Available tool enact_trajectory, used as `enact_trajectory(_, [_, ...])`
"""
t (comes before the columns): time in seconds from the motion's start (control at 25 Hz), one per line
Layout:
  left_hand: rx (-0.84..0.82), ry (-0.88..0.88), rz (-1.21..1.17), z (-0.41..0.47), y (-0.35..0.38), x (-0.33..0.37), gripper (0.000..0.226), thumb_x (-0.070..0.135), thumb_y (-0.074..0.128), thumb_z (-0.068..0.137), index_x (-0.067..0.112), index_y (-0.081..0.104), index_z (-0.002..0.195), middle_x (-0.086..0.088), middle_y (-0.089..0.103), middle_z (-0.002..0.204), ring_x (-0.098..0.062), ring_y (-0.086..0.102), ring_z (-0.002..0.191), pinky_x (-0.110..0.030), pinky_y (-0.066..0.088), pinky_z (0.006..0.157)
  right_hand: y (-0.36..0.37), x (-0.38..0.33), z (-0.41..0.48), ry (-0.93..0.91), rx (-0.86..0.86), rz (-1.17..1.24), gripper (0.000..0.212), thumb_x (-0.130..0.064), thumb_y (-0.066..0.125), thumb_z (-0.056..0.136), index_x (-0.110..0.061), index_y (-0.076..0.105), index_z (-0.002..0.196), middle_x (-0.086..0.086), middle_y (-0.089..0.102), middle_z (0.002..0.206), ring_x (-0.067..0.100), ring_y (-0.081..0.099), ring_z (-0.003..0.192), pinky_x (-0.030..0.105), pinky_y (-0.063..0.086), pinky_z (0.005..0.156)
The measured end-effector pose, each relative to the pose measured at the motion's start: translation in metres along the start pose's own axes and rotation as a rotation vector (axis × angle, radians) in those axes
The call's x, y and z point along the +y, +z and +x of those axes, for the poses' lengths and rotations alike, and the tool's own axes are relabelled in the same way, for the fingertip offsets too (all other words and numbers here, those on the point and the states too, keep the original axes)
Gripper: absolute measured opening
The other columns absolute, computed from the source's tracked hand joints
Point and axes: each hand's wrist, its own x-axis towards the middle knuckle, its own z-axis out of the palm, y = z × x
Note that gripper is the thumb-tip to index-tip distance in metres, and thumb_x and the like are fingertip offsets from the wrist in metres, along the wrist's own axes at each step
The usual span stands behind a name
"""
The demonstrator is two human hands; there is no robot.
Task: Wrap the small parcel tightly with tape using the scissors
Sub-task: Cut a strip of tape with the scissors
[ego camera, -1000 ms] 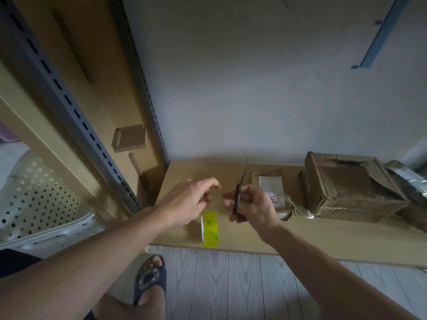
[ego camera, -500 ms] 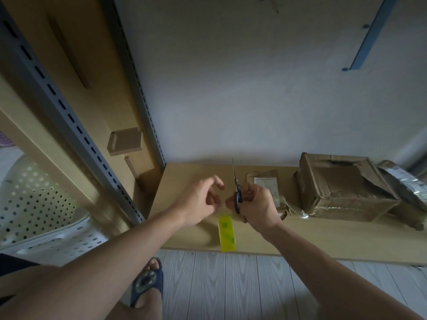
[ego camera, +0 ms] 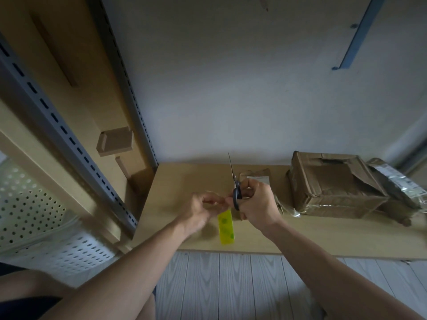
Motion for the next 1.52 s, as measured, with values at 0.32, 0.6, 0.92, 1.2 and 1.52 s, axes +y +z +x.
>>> enact_trajectory(0.32, [0.022, 0.023, -0.048, 0.003, 0.008, 0.009, 0.009, 0.026, 0.075, 0.085, 0.031, 0.080, 0.088, 0.008, 0.078, 0.101, -0.008, 0.069, 0.102, -0.034, 0.049, 0.099, -0.013, -0.009, -0.003, -0.092, 0.011, 0.027, 0.033, -0.013, 0.090, 0.070, -0.002, 0.062, 0.085, 0.009, 0.067, 0.065, 0.018, 0.055, 0.040, 0.027, 0.044, 0.043])
enact_trajectory(0.6, [-0.039, 0.145, 0.054, 0.004, 0.001, 0.023, 0.025, 0.018, 0.065, 0.093, 0.039, 0.077, 0.093, 0.019, 0.074, 0.108, 0.003, 0.062, 0.113, -0.029, 0.044, 0.106, -0.043, 0.001, -0.002, -0.078, 0.093, 0.011, 0.032, -0.021, 0.090, 0.071, -0.016, 0.065, 0.091, 0.008, 0.074, 0.092, 0.010, 0.069, 0.059, 0.024, 0.052, 0.049])
enact_trajectory(0.92, [-0.088, 0.159, 0.275, 0.009, -0.011, 0.030, 0.031, 0.010, 0.049, 0.102, 0.035, 0.056, 0.085, -0.002, 0.070, 0.104, -0.015, 0.064, 0.108, -0.039, 0.050, 0.098, -0.064, 0.018, -0.007, -0.027, 0.113, -0.057, 0.029, -0.018, 0.084, 0.078, -0.006, 0.064, 0.094, 0.008, 0.075, 0.087, 0.019, 0.064, 0.053, 0.028, 0.049, 0.046])
enact_trajectory(1.2, [-0.041, 0.257, 0.517, 0.009, -0.007, 0.040, 0.031, 0.011, 0.051, 0.100, 0.040, 0.045, 0.097, 0.021, 0.071, 0.092, -0.007, 0.068, 0.093, -0.041, 0.055, 0.084, -0.058, 0.030, -0.009, -0.073, 0.000, -0.297, 0.021, -0.014, 0.084, 0.077, -0.014, 0.064, 0.079, -0.008, 0.071, 0.066, 0.007, 0.063, 0.052, 0.021, 0.049, 0.049])
enact_trajectory(1.52, [0.104, 0.323, 0.461, 0.009, -0.012, 0.061, 0.026, 0.004, 0.066, 0.091, 0.023, 0.054, 0.102, 0.015, 0.076, 0.085, 0.005, 0.068, 0.087, -0.016, 0.047, 0.080, -0.077, 0.030, 0.002, -0.209, -0.246, -0.668, 0.041, -0.045, 0.086, 0.068, -0.019, 0.062, 0.087, -0.011, 0.069, 0.084, -0.001, 0.064, 0.075, 0.014, 0.048, 0.062])
